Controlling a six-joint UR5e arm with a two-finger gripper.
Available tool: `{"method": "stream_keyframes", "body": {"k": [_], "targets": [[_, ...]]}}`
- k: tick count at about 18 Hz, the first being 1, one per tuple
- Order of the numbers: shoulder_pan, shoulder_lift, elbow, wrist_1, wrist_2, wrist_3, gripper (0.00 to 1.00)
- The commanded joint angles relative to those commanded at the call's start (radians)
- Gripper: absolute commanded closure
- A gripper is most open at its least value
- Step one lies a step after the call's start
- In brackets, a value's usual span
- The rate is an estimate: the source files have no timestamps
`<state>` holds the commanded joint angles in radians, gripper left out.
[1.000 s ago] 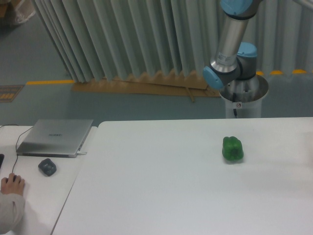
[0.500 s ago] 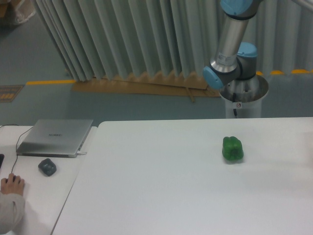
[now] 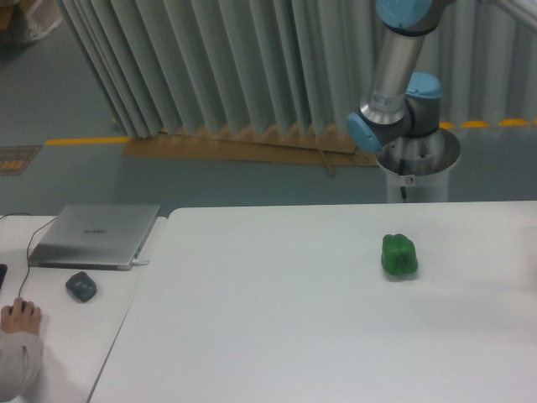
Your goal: Place the bread in the basket
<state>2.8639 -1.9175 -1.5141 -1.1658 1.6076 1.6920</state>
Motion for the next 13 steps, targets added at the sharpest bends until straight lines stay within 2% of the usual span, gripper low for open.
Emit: {"method": "stream_keyframes", "body": {"k": [4, 6, 9, 12, 13], "targets": [[0.0, 0.014, 0.014, -0.052, -0.014, -0.003, 0.0], [-0.011, 0.028, 0.012, -0.084, -0.034, -0.079, 0.0], [-0.093, 0.061, -0.001, -0.086, -0.152, -0.257, 0.0], [-0.188, 0.061, -0.008, -0.084, -0.149, -0.35, 0.0], [-0.193, 0.064, -0.012, -0.087, -0.149, -0.347, 0.0]]}}
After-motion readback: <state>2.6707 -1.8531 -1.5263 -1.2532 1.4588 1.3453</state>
